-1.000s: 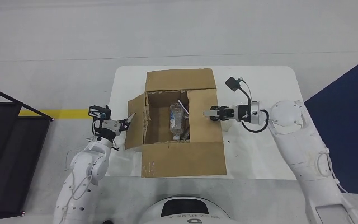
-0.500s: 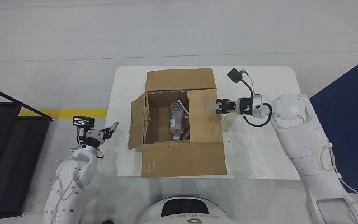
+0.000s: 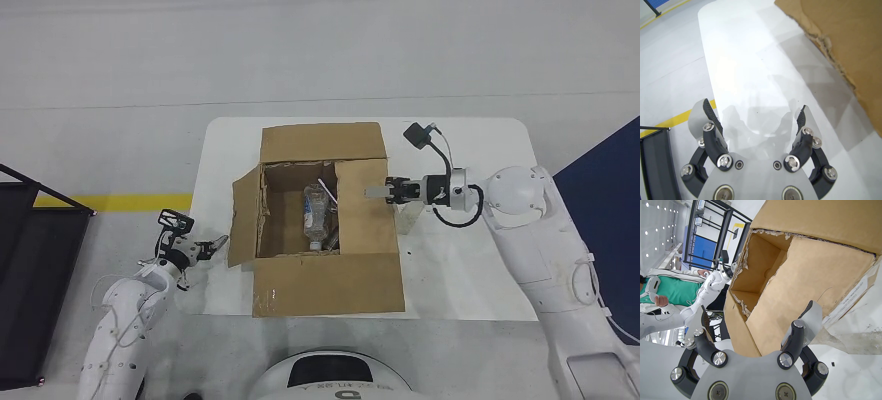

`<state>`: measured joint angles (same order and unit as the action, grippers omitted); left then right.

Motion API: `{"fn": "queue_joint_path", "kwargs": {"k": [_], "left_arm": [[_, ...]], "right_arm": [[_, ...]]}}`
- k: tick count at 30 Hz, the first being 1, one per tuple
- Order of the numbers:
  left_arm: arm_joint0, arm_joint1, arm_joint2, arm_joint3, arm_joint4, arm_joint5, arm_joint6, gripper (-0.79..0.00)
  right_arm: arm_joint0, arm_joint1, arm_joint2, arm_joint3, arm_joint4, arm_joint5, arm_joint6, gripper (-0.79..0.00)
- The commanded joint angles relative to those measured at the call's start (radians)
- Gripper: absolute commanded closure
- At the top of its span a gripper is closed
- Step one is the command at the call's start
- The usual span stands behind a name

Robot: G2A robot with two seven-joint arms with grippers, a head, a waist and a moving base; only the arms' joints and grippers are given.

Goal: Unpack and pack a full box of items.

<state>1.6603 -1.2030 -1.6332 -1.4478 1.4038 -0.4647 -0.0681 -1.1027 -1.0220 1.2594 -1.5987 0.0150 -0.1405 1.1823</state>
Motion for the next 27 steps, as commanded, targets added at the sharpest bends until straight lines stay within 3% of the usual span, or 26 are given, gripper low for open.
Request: {"fn": "queue_joint_path", "kwargs": {"k": [1, 8, 15, 27], "left_arm": [[0.000, 0.000, 0.002, -0.007, -0.017, -0.007, 0.010, -0.785], [0.016, 0.009, 0.025, -0.051, 0.084, -0.018, -0.013, -0.785], [-0.002, 0.008, 0.069, -0.023, 0.102, -0.009, 0.013, -0.785], [-0.009, 0.007, 0.021, -0.033, -0.213, -0.079, 0.047, -0.785]], "right_arm": [[-0.004, 0.002, 0.003, -0.002, 0.002, -0.001, -0.003, -0.785], [-0.012, 0.007, 0.008, -0.001, 0.018, -0.003, -0.001, -0.785], [-0.014, 0.010, 0.007, 0.003, 0.025, -0.007, -0.005, -0.785], [-0.014, 0.010, 0.007, 0.003, 0.025, -0.007, -0.005, -0.785]]}}
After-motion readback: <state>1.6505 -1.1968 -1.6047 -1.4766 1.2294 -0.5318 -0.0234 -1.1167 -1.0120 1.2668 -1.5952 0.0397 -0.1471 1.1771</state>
